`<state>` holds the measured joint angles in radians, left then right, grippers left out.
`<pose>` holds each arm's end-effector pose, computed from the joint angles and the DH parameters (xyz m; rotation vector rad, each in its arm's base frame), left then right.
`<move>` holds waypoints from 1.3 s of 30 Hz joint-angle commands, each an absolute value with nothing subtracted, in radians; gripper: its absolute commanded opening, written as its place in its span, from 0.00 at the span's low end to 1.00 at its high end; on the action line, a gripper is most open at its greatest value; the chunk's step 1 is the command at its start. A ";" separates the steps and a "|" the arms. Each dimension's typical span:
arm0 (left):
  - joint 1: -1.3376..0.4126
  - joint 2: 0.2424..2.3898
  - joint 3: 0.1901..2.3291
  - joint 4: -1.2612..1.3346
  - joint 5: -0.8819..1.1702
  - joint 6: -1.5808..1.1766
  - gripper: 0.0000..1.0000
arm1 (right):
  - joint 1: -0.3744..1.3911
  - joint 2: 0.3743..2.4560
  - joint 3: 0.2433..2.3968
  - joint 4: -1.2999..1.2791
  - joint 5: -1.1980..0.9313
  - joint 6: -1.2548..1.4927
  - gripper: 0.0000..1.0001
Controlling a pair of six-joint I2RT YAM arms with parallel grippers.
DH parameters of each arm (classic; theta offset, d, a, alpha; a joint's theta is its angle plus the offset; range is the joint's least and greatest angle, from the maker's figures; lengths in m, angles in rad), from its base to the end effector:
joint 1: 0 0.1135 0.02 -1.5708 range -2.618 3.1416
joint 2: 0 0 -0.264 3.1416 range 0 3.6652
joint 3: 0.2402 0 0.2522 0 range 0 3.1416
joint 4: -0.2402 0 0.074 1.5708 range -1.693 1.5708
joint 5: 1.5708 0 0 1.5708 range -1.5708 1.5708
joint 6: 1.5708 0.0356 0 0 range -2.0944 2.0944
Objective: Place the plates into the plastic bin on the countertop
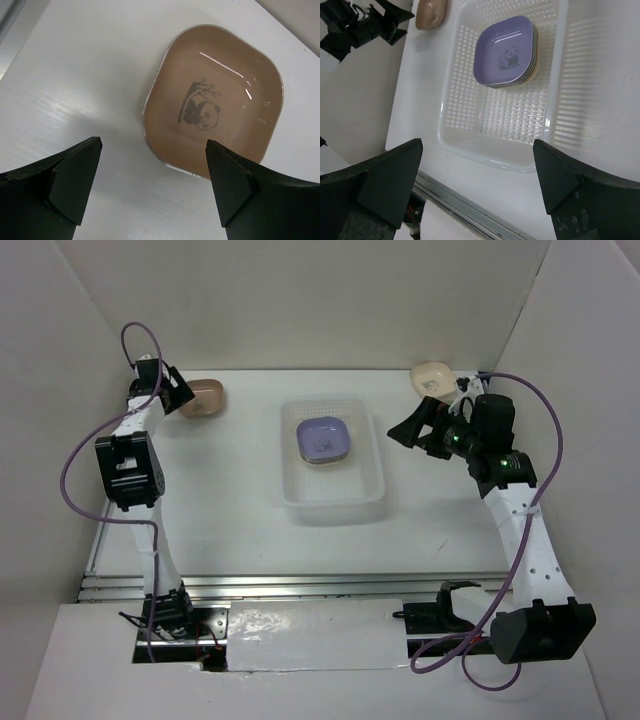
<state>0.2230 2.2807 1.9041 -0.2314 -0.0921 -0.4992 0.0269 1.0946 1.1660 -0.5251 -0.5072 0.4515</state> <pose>0.5179 0.1208 0.2169 -0.8177 2.0170 -0.0572 0.2330 0.0236 0.3794 0.1064 2.0553 0.8123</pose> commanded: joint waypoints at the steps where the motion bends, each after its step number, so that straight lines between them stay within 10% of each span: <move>1: 0.207 2.385 1.999 -0.221 -0.060 -0.485 0.99 | 0.046 1.091 1.178 -0.483 -0.485 0.428 1.00; 10: 0.207 2.523 2.186 -0.359 -0.149 -0.506 0.73 | 0.081 1.051 1.204 -0.511 -0.439 0.422 1.00; 14: 0.213 2.508 2.213 -0.432 -0.164 -0.557 0.00 | 0.084 1.026 1.224 -0.526 -0.401 0.416 1.00; 26: -0.179 1.619 1.565 -0.437 -0.386 -0.892 0.00 | 0.011 1.118 1.241 -0.535 -0.195 0.515 1.00; 39: -0.721 1.857 1.690 -0.545 -0.785 -1.455 0.00 | -0.106 1.029 1.204 -0.515 -0.307 0.535 1.00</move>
